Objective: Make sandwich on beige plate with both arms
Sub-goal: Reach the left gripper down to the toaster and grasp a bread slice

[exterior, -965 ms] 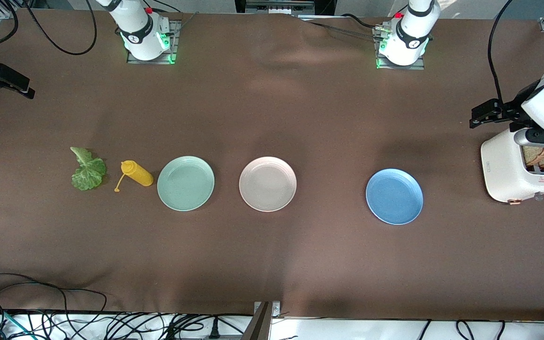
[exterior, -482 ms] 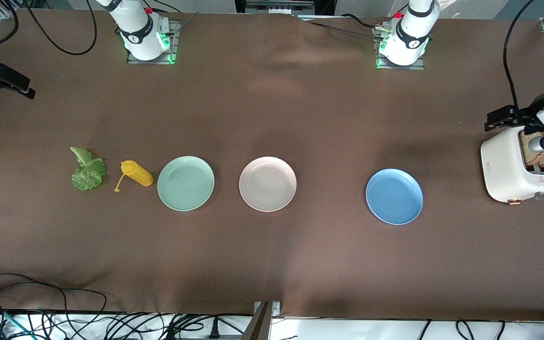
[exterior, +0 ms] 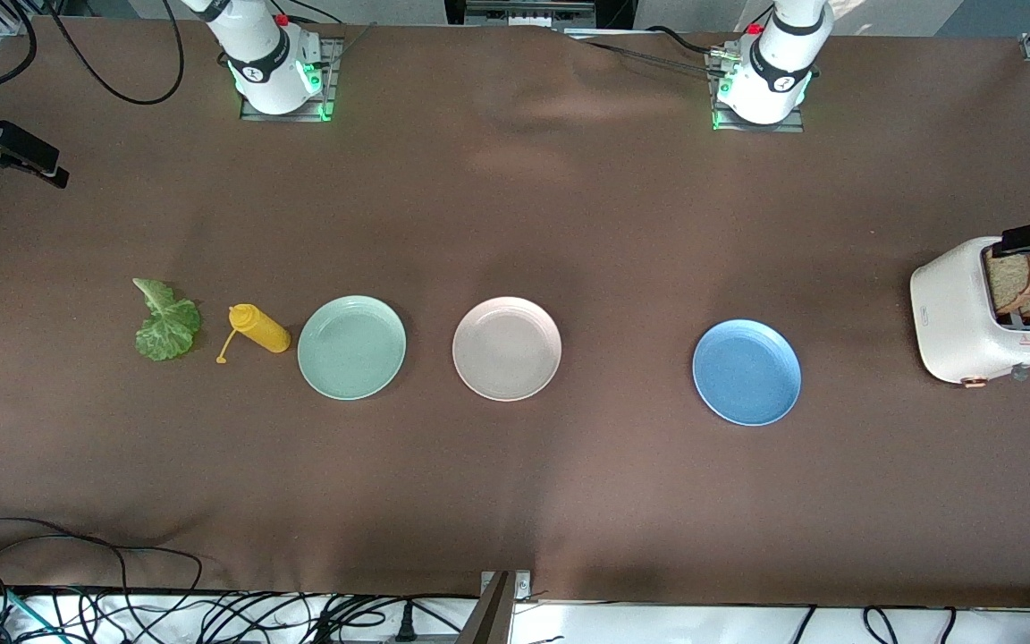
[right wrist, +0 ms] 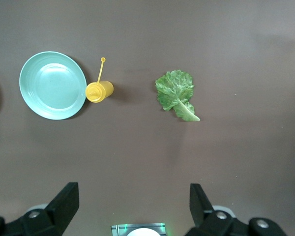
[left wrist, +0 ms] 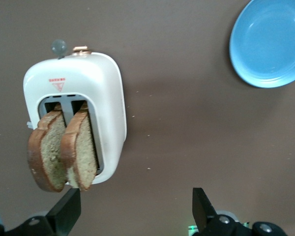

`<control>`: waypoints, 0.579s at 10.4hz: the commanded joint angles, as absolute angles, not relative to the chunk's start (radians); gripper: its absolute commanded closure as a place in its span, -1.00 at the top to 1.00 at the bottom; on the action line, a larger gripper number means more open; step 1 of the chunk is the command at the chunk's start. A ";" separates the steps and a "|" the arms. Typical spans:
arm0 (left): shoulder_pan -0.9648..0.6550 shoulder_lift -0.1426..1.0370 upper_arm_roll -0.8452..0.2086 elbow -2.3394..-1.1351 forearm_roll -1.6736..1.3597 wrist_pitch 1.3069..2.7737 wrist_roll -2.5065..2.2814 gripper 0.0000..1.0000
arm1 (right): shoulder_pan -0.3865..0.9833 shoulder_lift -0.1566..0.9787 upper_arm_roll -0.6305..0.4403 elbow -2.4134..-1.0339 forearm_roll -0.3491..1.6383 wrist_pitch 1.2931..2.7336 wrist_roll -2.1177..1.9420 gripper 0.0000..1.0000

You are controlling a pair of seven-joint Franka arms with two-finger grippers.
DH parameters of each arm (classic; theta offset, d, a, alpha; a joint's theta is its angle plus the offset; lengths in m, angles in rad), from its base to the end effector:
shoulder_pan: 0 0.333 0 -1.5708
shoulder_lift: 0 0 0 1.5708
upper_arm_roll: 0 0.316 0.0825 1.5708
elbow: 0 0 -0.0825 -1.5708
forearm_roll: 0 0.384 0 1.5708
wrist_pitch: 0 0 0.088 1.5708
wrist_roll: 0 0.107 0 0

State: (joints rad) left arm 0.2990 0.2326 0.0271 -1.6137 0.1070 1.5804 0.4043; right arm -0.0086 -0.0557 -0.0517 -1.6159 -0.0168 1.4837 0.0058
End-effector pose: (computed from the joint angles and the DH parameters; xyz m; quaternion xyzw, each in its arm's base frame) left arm 0.5671 0.2024 0.4707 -0.9885 0.0462 0.1436 0.0051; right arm 0.5263 -0.0345 0.6262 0.9987 -0.0333 -0.0385 0.0059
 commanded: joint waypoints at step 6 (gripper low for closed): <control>0.405 0.370 0.014 -1.623 0.192 1.706 0.511 1.00 | -0.012 -0.054 -0.046 -1.623 -0.012 1.489 -0.006 1.00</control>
State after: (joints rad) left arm 0.3912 0.3599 0.0259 -1.6263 0.1710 1.6947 0.4862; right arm -0.0082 -0.0466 -0.0498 -1.6159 -0.0168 1.4838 0.0048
